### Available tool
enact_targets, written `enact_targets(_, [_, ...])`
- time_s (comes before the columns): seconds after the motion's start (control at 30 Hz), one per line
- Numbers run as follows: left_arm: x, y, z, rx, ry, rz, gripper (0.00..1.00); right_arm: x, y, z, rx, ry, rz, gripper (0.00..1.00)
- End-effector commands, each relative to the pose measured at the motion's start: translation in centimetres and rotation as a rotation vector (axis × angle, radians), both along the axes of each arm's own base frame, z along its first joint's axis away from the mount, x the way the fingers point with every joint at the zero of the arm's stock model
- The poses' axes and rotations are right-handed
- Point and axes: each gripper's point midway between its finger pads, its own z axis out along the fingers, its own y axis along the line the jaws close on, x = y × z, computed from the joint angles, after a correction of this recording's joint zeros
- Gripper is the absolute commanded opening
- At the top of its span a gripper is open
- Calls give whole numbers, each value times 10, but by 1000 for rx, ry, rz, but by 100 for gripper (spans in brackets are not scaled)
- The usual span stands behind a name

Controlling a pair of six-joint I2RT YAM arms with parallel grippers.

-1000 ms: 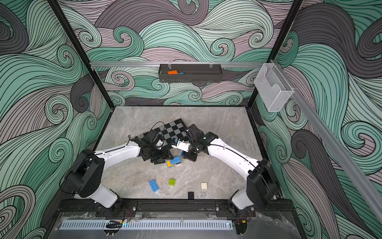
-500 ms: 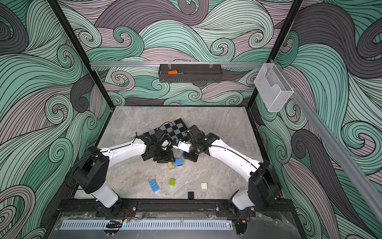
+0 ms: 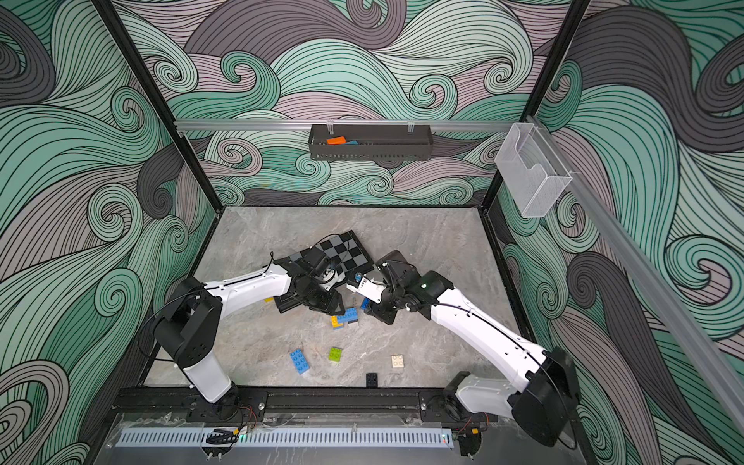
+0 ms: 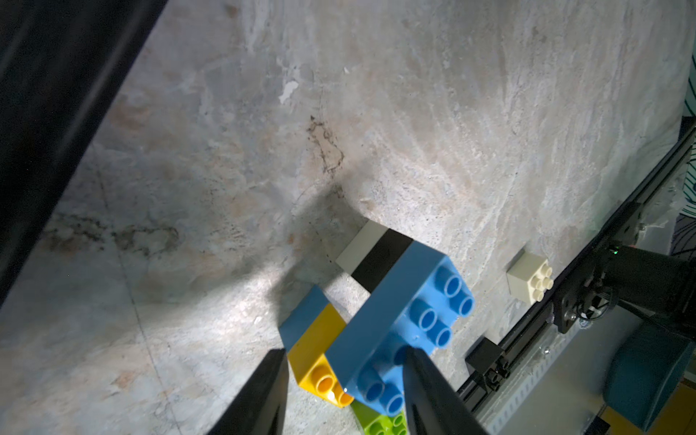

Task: Assemble a giraffe with lego
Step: Adjust the lego brick at the center of the board.

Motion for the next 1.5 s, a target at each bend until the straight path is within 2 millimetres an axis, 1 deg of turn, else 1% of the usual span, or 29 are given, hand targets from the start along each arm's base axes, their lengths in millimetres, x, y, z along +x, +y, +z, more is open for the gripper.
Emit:
enact_targets(0.0, [-8, 20, -20, 126, 17, -18, 57, -10, 1, -4, 13, 40, -3, 16])
enact_targets(0.03, [-6, 18, -12, 119, 6, -1, 60, -9, 1, -5, 9, 39, -1, 16])
enact_targets(0.1, [-2, 17, 5, 94, -8, 49, 69, -8, 1, -5, 1, 34, 4, 16])
enact_targets(0.13, [1, 19, 14, 87, -11, 98, 75, -6, 2, -5, -2, 31, 7, 16])
enact_targets(0.2, [5, 25, 27, 75, 2, 208, 82, -3, 4, -5, -8, 29, 9, 16])
enact_targets(0.23, [6, 31, 31, 86, 14, 279, 84, -1, 5, -5, -12, 26, 10, 16])
enact_targets(0.3, [4, 37, 34, 81, 68, 385, 85, 2, 7, -6, -15, 25, 12, 16])
enact_targets(0.33, [1, 37, 34, 74, 108, 434, 85, 3, 8, -6, -15, 25, 13, 16])
enact_targets(0.4, [-6, 32, 29, 45, 172, 495, 86, 5, 9, -8, -20, 23, 5, 16])
enact_targets(0.5, [-11, 32, 17, 45, 215, 577, 86, 8, 8, -8, -29, 18, -2, 16])
enact_targets(0.57, [-13, 31, 10, 33, 230, 601, 86, 8, 8, -7, -26, 11, -4, 16])
enact_targets(0.73, [-14, 20, 2, -5, 257, 610, 86, 10, 8, -10, -38, 3, 12, 16])
enact_targets(0.83, [-13, 9, 3, -55, 273, 619, 85, 13, 11, -15, -50, -5, 37, 16])
enact_targets(0.9, [-14, 5, 5, -62, 272, 607, 85, 17, 12, -17, -57, -18, 38, 16])
enact_targets(1.1, [-14, 5, 9, -65, 264, 598, 84, 18, 12, -16, -53, -23, 36, 16])
enact_targets(1.27, [-17, 1, 4, -54, 280, 586, 83, 17, 9, -16, -61, -37, 35, 16])
enact_targets(1.47, [-21, -2, -11, -7, 283, 570, 79, 18, 11, -15, -56, -32, 30, 16])
